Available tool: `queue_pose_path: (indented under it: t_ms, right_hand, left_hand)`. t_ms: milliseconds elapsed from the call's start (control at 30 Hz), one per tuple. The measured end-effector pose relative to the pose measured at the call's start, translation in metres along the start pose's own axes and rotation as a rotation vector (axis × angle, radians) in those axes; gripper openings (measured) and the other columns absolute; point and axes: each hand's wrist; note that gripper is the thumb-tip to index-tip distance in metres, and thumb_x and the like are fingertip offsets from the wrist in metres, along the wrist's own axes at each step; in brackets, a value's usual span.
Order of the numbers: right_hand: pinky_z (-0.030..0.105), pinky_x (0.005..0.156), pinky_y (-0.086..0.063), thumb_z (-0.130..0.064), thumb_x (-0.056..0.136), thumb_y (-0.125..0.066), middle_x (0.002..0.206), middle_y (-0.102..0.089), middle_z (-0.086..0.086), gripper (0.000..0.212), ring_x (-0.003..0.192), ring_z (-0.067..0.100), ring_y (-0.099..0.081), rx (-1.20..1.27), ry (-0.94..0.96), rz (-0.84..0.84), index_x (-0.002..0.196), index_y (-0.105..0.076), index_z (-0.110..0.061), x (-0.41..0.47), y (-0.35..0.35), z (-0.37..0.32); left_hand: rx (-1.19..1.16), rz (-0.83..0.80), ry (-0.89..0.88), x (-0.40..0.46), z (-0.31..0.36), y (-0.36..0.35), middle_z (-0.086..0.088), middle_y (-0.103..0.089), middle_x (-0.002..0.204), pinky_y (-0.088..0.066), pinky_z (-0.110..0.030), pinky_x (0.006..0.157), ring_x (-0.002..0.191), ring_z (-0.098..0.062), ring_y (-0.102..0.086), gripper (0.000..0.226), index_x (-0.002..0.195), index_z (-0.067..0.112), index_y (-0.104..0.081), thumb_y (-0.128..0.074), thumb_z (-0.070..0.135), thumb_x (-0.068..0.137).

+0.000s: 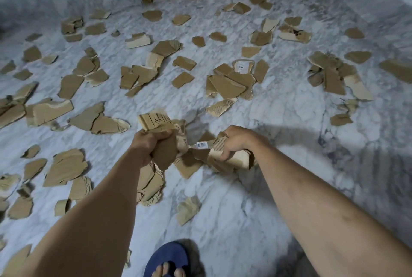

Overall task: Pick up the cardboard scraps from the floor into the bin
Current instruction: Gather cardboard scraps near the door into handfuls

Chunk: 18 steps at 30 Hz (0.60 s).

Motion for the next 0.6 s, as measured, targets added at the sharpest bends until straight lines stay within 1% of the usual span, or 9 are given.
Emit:
queue_pose_path:
  t_ms: [67, 100, 167, 200, 300, 367, 433, 533, 600]
  right_hand:
    - [0.027, 0.066, -0.039, -0.014, 0.075, -0.082, 0.092, -0.059, 0.004, 0.032, 0.083, 0.019, -0.056, 0.053, 0.006, -0.033, 0.098, -0.060, -0.011, 0.002, -0.001, 0.003]
    - [0.028, 0.067, -0.039, -0.015, 0.076, -0.082, 0.094, -0.060, 0.005, 0.031, 0.086, 0.021, -0.058, 0.062, 0.010, -0.027, 0.098, -0.060, -0.011, 0.003, -0.002, 0.004]
    - [0.028, 0.073, -0.042, -0.018, 0.076, -0.083, 0.106, -0.064, 0.008, 0.038, 0.101, 0.025, -0.063, 0.037, 0.013, 0.008, 0.106, -0.061, -0.010, 0.009, -0.005, 0.007]
    - [0.029, 0.078, -0.045, -0.019, 0.077, -0.083, 0.115, -0.063, 0.007, 0.045, 0.108, 0.026, -0.062, 0.020, 0.011, 0.030, 0.114, -0.059, -0.010, 0.009, -0.004, 0.008]
    - [0.031, 0.092, -0.046, -0.021, 0.078, -0.083, 0.133, -0.058, 0.007, 0.063, 0.119, 0.029, -0.058, 0.006, -0.037, 0.103, 0.132, -0.052, -0.009, 0.010, 0.014, 0.020]
    - [0.033, 0.095, -0.048, -0.020, 0.074, -0.086, 0.130, -0.062, 0.008, 0.062, 0.115, 0.029, -0.060, 0.099, -0.101, 0.113, 0.127, -0.056, -0.010, 0.013, 0.031, 0.033]
    - [0.038, 0.099, -0.050, -0.019, 0.065, -0.090, 0.120, -0.068, 0.007, 0.062, 0.108, 0.026, -0.064, 0.210, -0.124, 0.103, 0.119, -0.061, -0.012, 0.011, 0.041, 0.039]
    - [0.036, 0.097, -0.052, -0.012, 0.065, -0.091, 0.120, -0.070, 0.005, 0.068, 0.106, 0.023, -0.066, 0.257, -0.040, 0.029, 0.127, -0.061, -0.013, 0.012, 0.029, 0.022]
    - [0.038, 0.100, -0.050, -0.006, 0.067, -0.089, 0.138, -0.059, 0.007, 0.092, 0.120, 0.027, -0.059, 0.174, 0.019, -0.015, 0.146, -0.042, -0.017, 0.017, 0.006, -0.001]
  left_hand:
    - [0.028, 0.032, -0.010, 0.002, -0.001, 0.006, -0.016, -0.073, 0.108, -0.060, -0.048, 0.081, 0.095, -0.035, -0.070, 0.037, 0.111, 0.005, -0.070, -0.083, 0.006, 0.076]
    - [0.016, 0.030, 0.003, 0.002, -0.004, 0.009, -0.017, -0.073, 0.106, -0.060, -0.048, 0.078, 0.093, -0.036, -0.069, 0.032, 0.106, 0.006, -0.070, -0.083, 0.005, 0.077]
    - [-0.032, -0.019, 0.067, 0.002, -0.010, 0.014, -0.020, -0.072, 0.104, -0.061, -0.043, 0.061, 0.082, -0.036, -0.069, 0.034, 0.107, 0.004, -0.068, -0.082, 0.006, 0.076]
    - [-0.056, -0.039, 0.098, 0.001, -0.013, 0.017, -0.021, -0.072, 0.104, -0.060, -0.041, 0.056, 0.079, -0.035, -0.069, 0.042, 0.111, 0.002, -0.068, -0.083, 0.008, 0.073]
    - [-0.105, 0.003, 0.137, 0.005, -0.024, 0.041, -0.022, -0.071, 0.111, -0.060, -0.039, 0.055, 0.083, -0.035, -0.069, 0.067, 0.122, 0.000, -0.065, -0.086, 0.016, 0.060]
    - [-0.113, 0.076, 0.159, 0.008, -0.030, 0.068, -0.022, -0.069, 0.115, -0.060, -0.039, 0.055, 0.085, -0.035, -0.068, 0.068, 0.123, 0.002, -0.064, -0.085, 0.018, 0.060]
    - [-0.084, 0.086, 0.195, 0.007, -0.036, 0.088, -0.022, -0.069, 0.111, -0.059, -0.040, 0.054, 0.082, -0.036, -0.067, 0.074, 0.128, 0.001, -0.061, -0.085, 0.020, 0.061]
    - [0.021, -0.022, 0.247, -0.003, -0.042, 0.087, -0.024, -0.070, 0.108, -0.059, -0.043, 0.059, 0.084, -0.039, -0.067, 0.067, 0.126, 0.001, -0.062, -0.084, 0.018, 0.065]
    - [0.208, -0.022, 0.245, -0.008, -0.048, 0.072, -0.024, -0.072, 0.107, -0.060, -0.044, 0.071, 0.086, -0.038, -0.069, 0.050, 0.113, 0.000, -0.069, -0.086, 0.014, 0.069]
Point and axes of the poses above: each hand's wrist, its own x-axis towards the middle knuckle, its own y-axis out of the back of the hand, z = x × y
